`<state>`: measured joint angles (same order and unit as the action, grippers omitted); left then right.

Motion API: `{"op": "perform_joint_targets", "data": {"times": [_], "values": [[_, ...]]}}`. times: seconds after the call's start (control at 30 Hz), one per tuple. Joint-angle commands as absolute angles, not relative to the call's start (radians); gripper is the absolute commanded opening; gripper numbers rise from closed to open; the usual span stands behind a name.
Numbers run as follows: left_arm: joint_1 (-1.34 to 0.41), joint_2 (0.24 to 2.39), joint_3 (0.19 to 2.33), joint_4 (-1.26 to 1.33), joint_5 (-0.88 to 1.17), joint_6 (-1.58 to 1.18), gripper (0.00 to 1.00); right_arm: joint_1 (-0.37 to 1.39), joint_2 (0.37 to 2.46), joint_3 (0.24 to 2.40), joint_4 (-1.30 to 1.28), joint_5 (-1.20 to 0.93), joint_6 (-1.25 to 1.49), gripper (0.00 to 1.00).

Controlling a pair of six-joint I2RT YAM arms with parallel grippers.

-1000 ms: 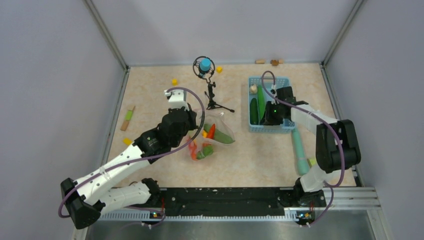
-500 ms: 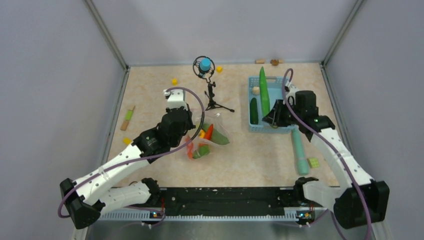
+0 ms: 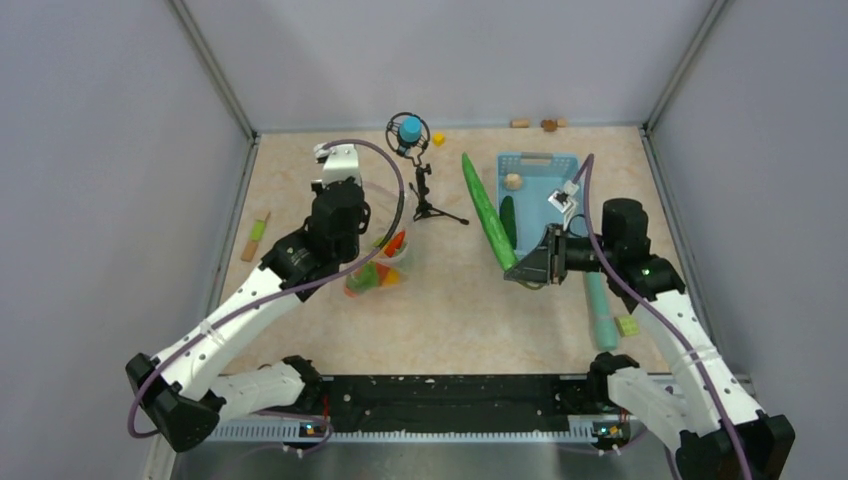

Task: Place the food in the zip-top bag and seal the zipper
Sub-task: Place the fake vegetable in the zipper food storage bag.

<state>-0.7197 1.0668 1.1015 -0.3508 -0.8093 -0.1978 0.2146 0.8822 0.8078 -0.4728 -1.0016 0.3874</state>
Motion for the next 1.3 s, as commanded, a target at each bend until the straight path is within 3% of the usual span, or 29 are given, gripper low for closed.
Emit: {"op": "perform_joint_targets", "data": {"times": [0.0, 0.43, 0.83, 1.27], "values": [[-0.68, 1.085, 1.184, -0.261, -0.868, -0.073, 0.0, 0.269, 0.824, 0.775, -0.338, -1.181, 0.486, 0.0], [-0.525, 1.294, 1.455, -0.297, -0.9, 0.082, 0.0, 0.384, 0.888, 0.747, -0.247, -1.177, 0.554, 0.0], [-0.526, 1.271, 1.106, -0.305, -0.504, -0.066, 0.0, 0.465, 1.022, 0.71, -0.257, -1.153, 0.575, 0.0], [-0.539, 1.112, 0.971, -0.347, -0.199, -0.275, 0.0, 0.642, 1.191, 0.708, -0.303, -1.022, 0.579, 0.0]]}}
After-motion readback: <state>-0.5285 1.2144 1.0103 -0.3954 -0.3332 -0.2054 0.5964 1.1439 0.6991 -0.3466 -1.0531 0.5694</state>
